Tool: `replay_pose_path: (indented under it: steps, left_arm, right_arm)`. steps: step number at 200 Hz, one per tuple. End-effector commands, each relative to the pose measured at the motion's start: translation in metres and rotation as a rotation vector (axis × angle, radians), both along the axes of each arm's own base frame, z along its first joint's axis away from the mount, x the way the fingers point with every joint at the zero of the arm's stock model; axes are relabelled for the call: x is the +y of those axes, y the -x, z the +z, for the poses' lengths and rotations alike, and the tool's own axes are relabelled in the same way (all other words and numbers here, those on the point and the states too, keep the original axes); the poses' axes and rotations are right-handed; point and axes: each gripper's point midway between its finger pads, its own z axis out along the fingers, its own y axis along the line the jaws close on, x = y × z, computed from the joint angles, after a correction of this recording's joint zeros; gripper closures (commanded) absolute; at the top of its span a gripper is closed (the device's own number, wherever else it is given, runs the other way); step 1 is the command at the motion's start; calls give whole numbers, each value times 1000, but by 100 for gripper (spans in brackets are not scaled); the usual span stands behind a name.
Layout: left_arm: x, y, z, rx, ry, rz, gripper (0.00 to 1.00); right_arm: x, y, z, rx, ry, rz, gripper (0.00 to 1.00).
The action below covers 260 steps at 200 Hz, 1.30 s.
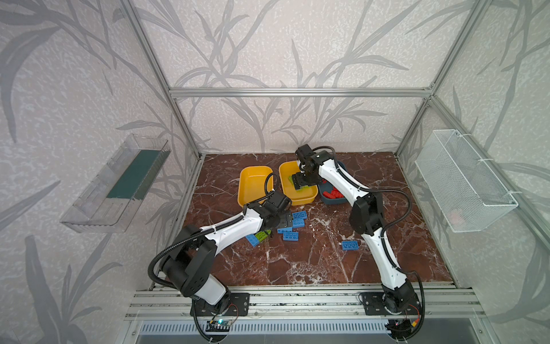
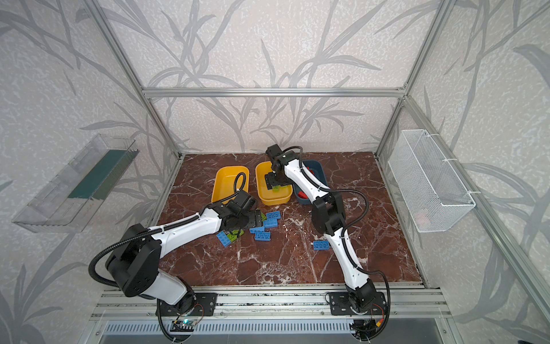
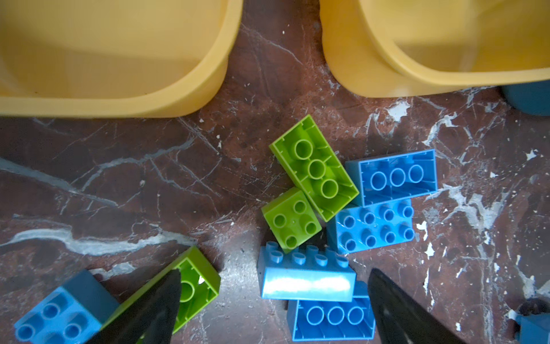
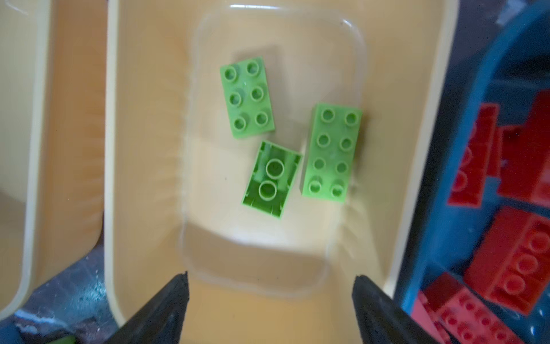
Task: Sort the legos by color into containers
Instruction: 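Lower the left gripper onto a green brick and grasp it while the right gripper withdraws, then carry the green brick with the left gripper into the yellow tub and release it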
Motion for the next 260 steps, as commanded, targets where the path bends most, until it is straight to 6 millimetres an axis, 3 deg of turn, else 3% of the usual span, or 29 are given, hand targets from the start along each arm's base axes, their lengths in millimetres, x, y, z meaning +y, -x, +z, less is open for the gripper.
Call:
replay_pose_path:
  steps: [1,38,47,50,85,116,164,208,260]
  left_arm:
    - [-2,-6,7,-9,13,13,4]
    - [-7,-16,2,-4,5,44,8]
    - [-9,-20,1,-4,4,48,8]
    - [-9,-21,0,-6,0,52,8]
    - [-10,-36,-9,-8,-52,75,11]
    - [-11,-46,-20,-5,-86,91,13]
    - [-14,-59,-35,17,-119,108,17]
    - [-16,-64,-41,24,-127,106,20]
    - [-17,-60,-54,62,-124,96,37]
  right_arm:
    - [-8,16,65,-120,-86,-10,10]
    - [-46,73,86,-177,-125,-39,3]
    - [-54,88,78,-175,-126,-37,2]
    - [-59,94,86,-200,-140,-39,2]
    - [-96,144,86,-258,-176,-87,1]
    - [-113,174,91,-275,-192,-81,1]
    - [-123,190,102,-310,-214,-68,1]
    - [-125,193,99,-309,-204,-60,1]
    - [-133,197,97,-321,-179,-68,1]
